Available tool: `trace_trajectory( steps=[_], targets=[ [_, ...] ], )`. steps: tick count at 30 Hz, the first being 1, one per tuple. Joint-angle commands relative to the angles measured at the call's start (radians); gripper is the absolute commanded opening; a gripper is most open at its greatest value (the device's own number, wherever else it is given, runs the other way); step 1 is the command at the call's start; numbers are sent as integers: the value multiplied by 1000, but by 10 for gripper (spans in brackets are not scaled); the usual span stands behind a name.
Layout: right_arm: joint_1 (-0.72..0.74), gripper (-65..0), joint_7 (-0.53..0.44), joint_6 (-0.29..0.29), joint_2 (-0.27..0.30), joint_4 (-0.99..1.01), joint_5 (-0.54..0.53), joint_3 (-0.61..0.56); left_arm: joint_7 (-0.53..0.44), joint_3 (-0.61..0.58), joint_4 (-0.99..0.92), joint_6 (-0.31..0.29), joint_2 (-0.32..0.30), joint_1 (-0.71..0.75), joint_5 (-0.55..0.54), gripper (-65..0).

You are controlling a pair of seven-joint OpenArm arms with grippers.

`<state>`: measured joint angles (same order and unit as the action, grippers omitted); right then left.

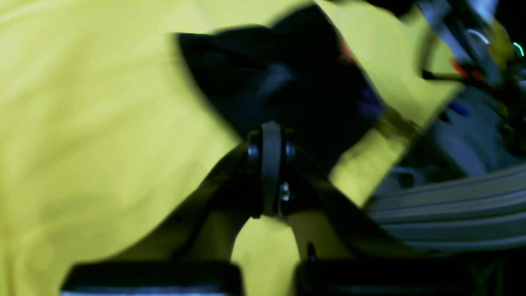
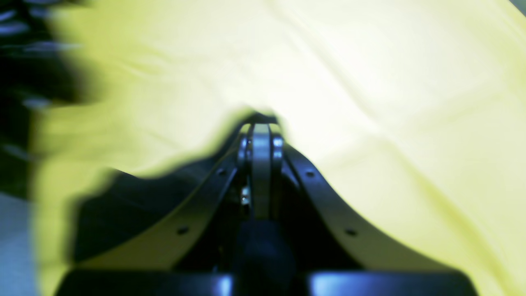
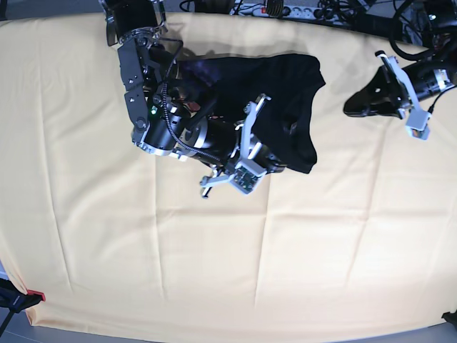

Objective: Fold the T-shirt properly
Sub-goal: 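Fold the strip end over with the right gripper, then grasp the folded bundle with both grippers and flip it over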

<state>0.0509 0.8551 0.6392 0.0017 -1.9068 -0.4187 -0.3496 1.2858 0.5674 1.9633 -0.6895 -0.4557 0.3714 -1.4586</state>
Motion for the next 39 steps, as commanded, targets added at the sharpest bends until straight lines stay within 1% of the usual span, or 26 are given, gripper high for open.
trace_trajectory(
  steps=[1,3,5,10,11,13,14,17,20,21,25,27,30,34,39],
  targets=[
    [34,-650,-36,3,6,-5,-20,-2,-13,-24,51,-9,-19,-3,-17,-650],
    [55,-650,-33,9,50,26,-21,-2,-14,-100,123,-9,-19,-4,24,-650],
    [80,-650,-33,8,94,69,-22,-2,-37,-188,175,-9,-19,-4,105,-650],
    [146,-650,-38,8,178,187,-29,-2,-172,-440,188,-9,-61,-6,420,-650],
    [158,-650,-47,9,191,207,-29,-2,-196,-485,188,-9,-69,-8,476,-650],
    [181,-650,-59,32,210,245,-35,-3,-234,-559,188,-9,-85,-20,573,-650],
    [191,-650,-58,42,216,263,-54,-3,-251,-588,188,-9,-91,-27,614,-650],
    [198,-650,-43,59,227,304,-102,-4,-301,-645,179,-9,-98,-47,710,-650],
    [192,-650,-7,59,237,313,-109,-4,-331,-667,130,-9,-98,-76,755,-650],
    [186,-650,-5,59,244,313,-111,-4,-335,-668,108,-9,-98,-89,755,-650],
    [154,-650,-5,59,279,313,-190,-4,-344,-668,6,-9,-100,-146,752,-650],
    [135,-650,3,59,285,312,-195,-4,-356,-668,-52,-9,-108,-182,752,-650],
    [109,-650,30,59,285,312,-215,-3,-401,-672,-139,-9,-127,-246,752,-650],
    [65,-650,41,59,298,294,-259,-2,-467,-672,-260,-9,-127,-337,761,-650],
    [-3,-650,59,59,301,196,-262,4,-612,-676,-409,-9,-123,-436,827,-650]
  ],
)
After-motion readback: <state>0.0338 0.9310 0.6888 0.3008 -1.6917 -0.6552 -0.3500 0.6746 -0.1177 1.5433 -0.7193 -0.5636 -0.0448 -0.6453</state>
